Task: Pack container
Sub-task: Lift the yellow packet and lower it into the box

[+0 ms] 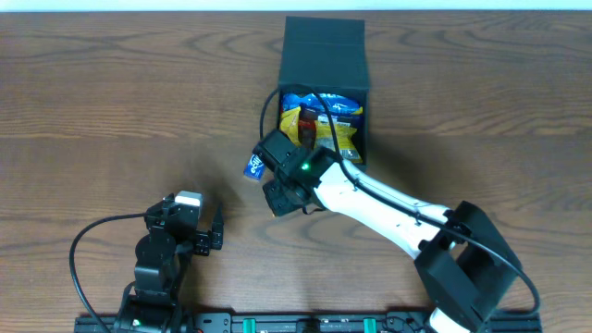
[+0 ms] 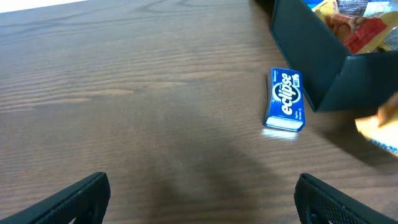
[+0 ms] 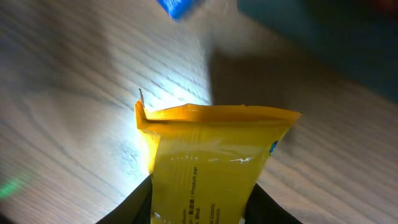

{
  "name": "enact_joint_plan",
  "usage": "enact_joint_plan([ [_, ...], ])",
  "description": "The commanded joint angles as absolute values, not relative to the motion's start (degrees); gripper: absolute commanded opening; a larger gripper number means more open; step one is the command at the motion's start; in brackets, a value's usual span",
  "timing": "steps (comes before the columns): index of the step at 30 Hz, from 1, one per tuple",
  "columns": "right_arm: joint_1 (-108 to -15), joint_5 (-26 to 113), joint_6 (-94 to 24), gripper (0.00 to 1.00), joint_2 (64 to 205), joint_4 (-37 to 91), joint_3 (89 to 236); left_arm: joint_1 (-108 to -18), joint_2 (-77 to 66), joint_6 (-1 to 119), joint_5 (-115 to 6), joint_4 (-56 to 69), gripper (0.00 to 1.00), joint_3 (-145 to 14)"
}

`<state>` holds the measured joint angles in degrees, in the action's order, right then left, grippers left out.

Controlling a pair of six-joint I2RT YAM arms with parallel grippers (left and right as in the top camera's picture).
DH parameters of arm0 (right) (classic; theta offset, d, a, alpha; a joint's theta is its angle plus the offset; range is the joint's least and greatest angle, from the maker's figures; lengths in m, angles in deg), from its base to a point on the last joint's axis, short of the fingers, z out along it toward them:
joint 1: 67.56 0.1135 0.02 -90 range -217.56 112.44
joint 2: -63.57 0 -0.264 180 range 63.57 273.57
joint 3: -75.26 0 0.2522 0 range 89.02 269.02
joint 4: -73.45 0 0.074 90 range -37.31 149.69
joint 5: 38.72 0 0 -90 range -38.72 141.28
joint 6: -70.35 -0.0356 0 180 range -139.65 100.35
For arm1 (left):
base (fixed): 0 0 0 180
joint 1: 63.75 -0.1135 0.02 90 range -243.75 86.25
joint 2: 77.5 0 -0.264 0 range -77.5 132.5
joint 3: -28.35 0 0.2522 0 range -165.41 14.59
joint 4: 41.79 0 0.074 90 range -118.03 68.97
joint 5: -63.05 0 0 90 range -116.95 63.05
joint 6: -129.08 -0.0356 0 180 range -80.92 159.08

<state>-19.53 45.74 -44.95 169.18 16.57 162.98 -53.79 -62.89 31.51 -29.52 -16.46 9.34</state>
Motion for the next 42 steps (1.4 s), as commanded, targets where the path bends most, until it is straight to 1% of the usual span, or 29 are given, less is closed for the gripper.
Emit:
enact_joint_plan([
  [1, -19.1, 48.1, -45.3, 0.34, 168.3, 15.6, 166.7, -54.0, -63.3, 30.9, -28.9, -16.0, 0.95, 11.0],
  [7, -19.2, 50.9, -44.7, 0.34, 166.9, 15.0, 171.3, -54.0, -63.3, 30.9, -28.9, -16.0, 0.95, 11.0],
  [11, -19.8, 53.5, -44.7, 0.37, 166.9, 15.0, 173.3, -54.0, -63.3, 30.9, -28.9, -16.0, 0.95, 11.0],
  [23, -26.1, 57.4, -45.2, 0.33, 166.9, 13.9, 175.3, -54.0, -63.3, 30.9, -28.9, -16.0, 0.95, 11.0],
  [27, -28.5, 59.0, -46.7, 0.33, 166.9, 13.8, 175.3, -54.0, -63.3, 30.9, -28.9, -16.0, 0.95, 11.0],
  [31, -30.7, 60.8, -51.9, 0.32, 166.9, 13.5, 175.3, -54.0, -63.3, 30.9, -28.9, -16.0, 0.95, 11.0],
  [34, -31.3, 60.9, -53.6, 0.34, 166.9, 13.5, 175.3, -54.0, -63.3, 30.9, -28.9, -16.0, 0.95, 11.0],
  [42, -31.7, 60.9, -58.0, 0.31, 169.8, 13.1, 175.2, -54.0, -63.3, 30.9, -28.9, -16.0, 0.96, 11.0],
])
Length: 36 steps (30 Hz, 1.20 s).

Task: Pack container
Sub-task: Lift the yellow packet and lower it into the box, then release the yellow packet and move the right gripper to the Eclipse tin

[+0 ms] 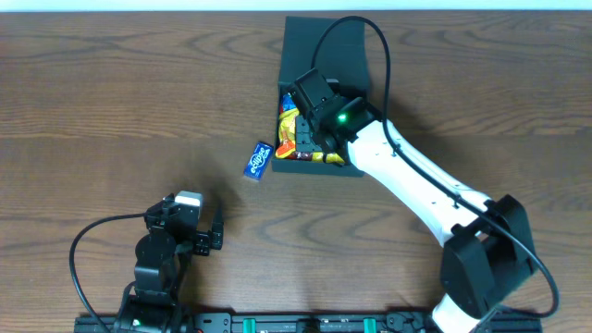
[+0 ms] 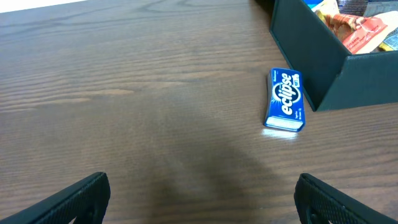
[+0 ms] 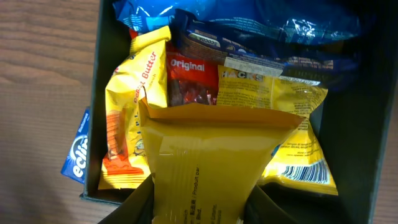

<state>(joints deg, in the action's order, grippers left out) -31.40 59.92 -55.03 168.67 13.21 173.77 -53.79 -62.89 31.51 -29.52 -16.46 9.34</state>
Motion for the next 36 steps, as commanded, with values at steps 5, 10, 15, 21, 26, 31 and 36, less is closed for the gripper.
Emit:
enact_joint_plan([
  [5, -31.7, 60.9, -58.8, 0.31, 171.6, 13.0, 175.2, -54.0, -63.3, 30.9, -28.9, -16.0, 0.95, 11.0],
  [10, -31.7, 60.9, -58.8, 0.32, 174.1, 12.9, 175.2, -54.0, -63.3, 30.9, -28.9, -16.0, 0.95, 11.0],
  [15, -31.7, 60.9, -58.8, 0.33, 176.3, 12.9, 175.2, -54.0, -63.3, 30.9, -28.9, -16.0, 0.95, 11.0],
  [21, -32.3, 61.8, -58.2, 0.45, 178.3, 13.3, 175.2, -54.0, -63.3, 30.9, -28.9, -16.0, 0.95, 11.0],
  [26, -32.3, 61.9, -58.1, 0.57, 178.2, 13.4, 175.2, -54.0, -63.3, 30.9, -28.9, -16.0, 0.95, 11.0],
  [31, -32.3, 62.5, -57.7, 0.60, 175.7, 13.5, 175.7, -54.0, -63.3, 30.9, -28.9, -16.0, 0.96, 11.0],
  [36, -31.7, 64.7, -57.4, 0.61, 170.6, 12.0, 176.0, -54.0, -63.3, 30.9, -28.9, -16.0, 0.95, 11.0],
])
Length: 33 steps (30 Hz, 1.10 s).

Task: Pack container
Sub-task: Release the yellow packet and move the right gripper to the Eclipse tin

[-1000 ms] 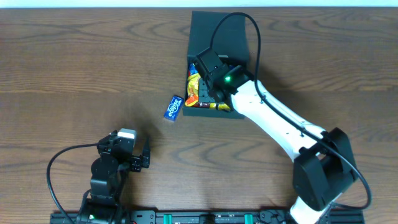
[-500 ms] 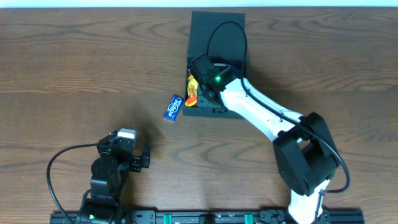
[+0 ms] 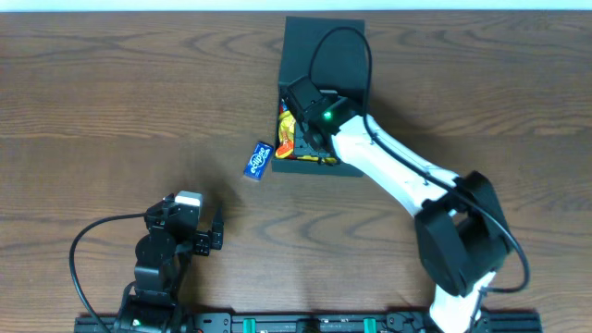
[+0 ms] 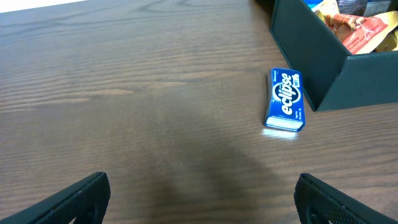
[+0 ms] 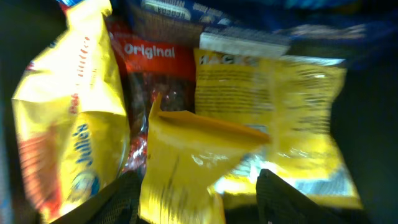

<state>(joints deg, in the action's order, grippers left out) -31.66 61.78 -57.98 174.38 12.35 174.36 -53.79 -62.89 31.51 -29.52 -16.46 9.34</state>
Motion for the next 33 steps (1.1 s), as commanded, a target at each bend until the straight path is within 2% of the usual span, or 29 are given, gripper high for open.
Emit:
enact_joint_plan([
  [1, -31.4, 65.5, -57.3, 0.61, 169.2, 11.5, 176.1, -54.0, -63.3, 30.9, -28.9, -16.0, 0.95, 11.0],
  [5, -28.6, 64.1, -58.4, 0.59, 165.6, 10.0, 176.4, -54.0, -63.3, 30.9, -28.9, -16.0, 0.95, 11.0],
  [9, -23.3, 63.7, -66.9, 0.57, 165.2, 10.8, 176.6, -54.0, -63.3, 30.9, -28.9, -16.0, 0.95, 11.0],
  [13, -19.8, 63.3, -77.2, 0.62, 165.2, 13.0, 176.6, -54.0, -63.3, 30.9, -28.9, -16.0, 0.95, 11.0],
  [18, -18.4, 63.0, -86.6, 0.59, 166.4, 14.3, 176.7, -54.0, -63.3, 30.9, -28.9, -16.0, 0.96, 11.0],
  [25, -18.3, 59.2, -86.2, 0.62, 171.1, 16.9, 179.6, -54.0, -63.3, 30.9, -28.9, -16.0, 0.95, 11.0],
  [33, -18.4, 58.0, -84.3, 0.59, 177.9, 13.9, 184.8, -54.0, -63.3, 30.9, -28.9, -16.0, 0.95, 11.0],
])
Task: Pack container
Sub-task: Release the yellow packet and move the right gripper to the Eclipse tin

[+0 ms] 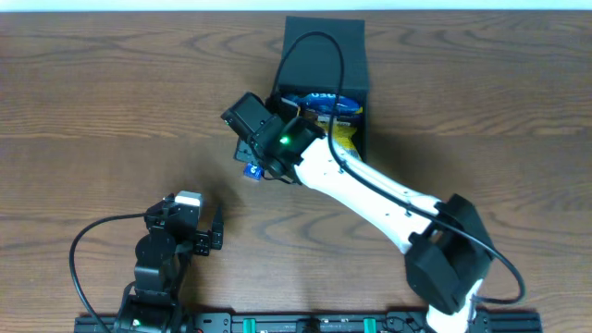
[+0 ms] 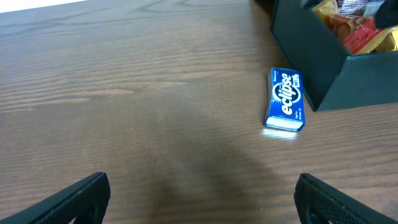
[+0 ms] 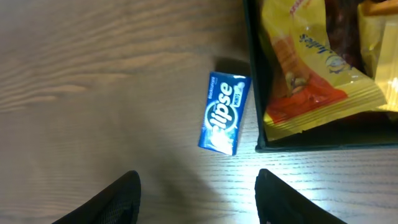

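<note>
A black box at the back of the table holds snack packets: a blue bag and yellow packets. A blue Eclipse mints pack lies flat on the wood, just outside the box's left front corner. My right gripper hangs open and empty over the table beside that pack. In the overhead view the gripper partly covers the pack. My left gripper rests open and empty near the front left, with the mints pack well ahead of it.
The right arm stretches diagonally from the front right to the box's front edge. Its black cable loops over the box. A rail runs along the table's front edge.
My right gripper was open low inside the box with a yellow packet between its fingers. Now it is out of the box, empty, over the table by the mints pack. The packet stays in the box.
My right gripper first held a yellow packet over the table in front of the box. Then it held the packet above the open box, then stood open down among the packets. Now the packet lies in the box and the gripper is outside. The left arm has stayed still.
</note>
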{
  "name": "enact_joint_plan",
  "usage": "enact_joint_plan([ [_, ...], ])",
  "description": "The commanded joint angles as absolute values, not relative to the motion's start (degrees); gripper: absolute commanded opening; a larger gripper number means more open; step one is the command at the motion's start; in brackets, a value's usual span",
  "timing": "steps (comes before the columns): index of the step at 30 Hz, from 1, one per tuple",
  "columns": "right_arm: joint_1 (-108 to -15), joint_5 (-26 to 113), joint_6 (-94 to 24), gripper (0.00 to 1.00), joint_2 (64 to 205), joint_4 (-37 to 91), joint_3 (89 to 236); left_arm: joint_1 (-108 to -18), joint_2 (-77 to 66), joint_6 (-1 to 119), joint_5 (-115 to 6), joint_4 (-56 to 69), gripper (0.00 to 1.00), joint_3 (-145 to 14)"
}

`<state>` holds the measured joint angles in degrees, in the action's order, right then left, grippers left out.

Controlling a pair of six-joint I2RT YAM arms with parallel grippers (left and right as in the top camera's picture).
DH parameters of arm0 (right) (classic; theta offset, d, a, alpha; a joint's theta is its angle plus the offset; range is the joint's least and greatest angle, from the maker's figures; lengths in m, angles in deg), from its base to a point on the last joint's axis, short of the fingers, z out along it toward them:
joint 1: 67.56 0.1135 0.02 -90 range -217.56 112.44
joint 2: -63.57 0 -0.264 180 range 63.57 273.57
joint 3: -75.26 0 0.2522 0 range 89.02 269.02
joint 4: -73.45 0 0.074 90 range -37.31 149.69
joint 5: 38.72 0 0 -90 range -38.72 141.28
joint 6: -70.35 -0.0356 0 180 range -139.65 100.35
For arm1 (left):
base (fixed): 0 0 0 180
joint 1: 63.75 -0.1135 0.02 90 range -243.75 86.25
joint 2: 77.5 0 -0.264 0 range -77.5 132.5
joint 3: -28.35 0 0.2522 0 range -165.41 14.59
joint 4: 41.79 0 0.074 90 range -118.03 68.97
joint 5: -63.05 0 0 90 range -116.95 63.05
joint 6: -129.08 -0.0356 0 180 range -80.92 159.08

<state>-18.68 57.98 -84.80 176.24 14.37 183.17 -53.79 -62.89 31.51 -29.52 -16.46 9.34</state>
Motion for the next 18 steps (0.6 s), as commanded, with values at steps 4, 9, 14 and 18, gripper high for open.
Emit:
enact_joint_plan([
  [4, -18.3, 57.9, -84.3, 0.59, 179.1, 12.5, 184.9, -54.0, -63.3, 30.9, -28.9, -16.0, 0.95, 11.0],
  [9, -18.2, 56.4, -84.3, 0.60, 182.3, 11.9, 184.9, -54.0, -63.3, 30.9, -28.9, -16.0, 0.95, 11.0],
  [14, -17.8, 54.4, -84.3, 0.60, 184.5, 12.7, 184.9, -54.0, -63.3, 30.9, -28.9, -16.0, 0.95, 11.0],
  [18, -17.8, 53.7, -84.3, 0.59, 186.5, 14.7, 184.9, -54.0, -63.3, 30.9, -28.9, -16.0, 0.95, 11.0],
])
